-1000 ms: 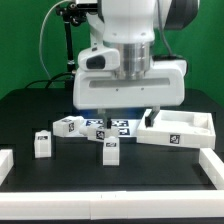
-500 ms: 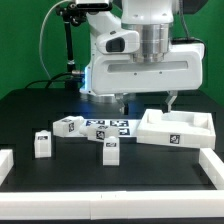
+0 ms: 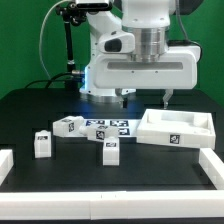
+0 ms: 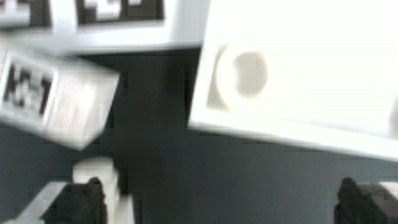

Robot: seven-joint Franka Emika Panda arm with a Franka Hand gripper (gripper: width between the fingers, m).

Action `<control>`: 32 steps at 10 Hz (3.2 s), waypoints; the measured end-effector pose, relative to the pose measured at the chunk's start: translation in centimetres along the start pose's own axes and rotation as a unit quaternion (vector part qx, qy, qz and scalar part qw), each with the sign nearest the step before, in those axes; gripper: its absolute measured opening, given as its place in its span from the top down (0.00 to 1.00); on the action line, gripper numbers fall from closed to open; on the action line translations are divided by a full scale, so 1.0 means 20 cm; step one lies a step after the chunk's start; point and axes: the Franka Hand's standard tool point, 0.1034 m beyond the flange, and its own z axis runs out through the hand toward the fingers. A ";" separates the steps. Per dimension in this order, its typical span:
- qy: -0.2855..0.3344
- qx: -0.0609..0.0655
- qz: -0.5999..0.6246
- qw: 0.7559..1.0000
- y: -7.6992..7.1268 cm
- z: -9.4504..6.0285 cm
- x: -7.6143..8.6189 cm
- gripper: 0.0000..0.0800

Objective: Assemble one leg

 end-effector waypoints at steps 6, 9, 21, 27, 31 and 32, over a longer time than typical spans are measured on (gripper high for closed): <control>0.009 0.001 0.017 1.000 -0.04 0.02 -0.02 0.19; 0.043 -0.006 0.020 0.999 0.02 0.21 -0.23 0.19; 0.055 -0.016 0.001 0.998 -0.02 0.33 -0.25 0.93; 0.025 0.009 -0.051 0.998 0.16 -0.03 -0.14 0.93; 0.024 0.014 -0.048 0.998 0.20 -0.08 -0.08 0.93; 0.023 0.014 -0.050 0.998 0.20 -0.07 -0.07 0.93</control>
Offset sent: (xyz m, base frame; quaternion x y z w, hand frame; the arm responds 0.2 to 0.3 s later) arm 0.0000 0.0000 0.0000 0.0000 0.0000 0.0000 1.0000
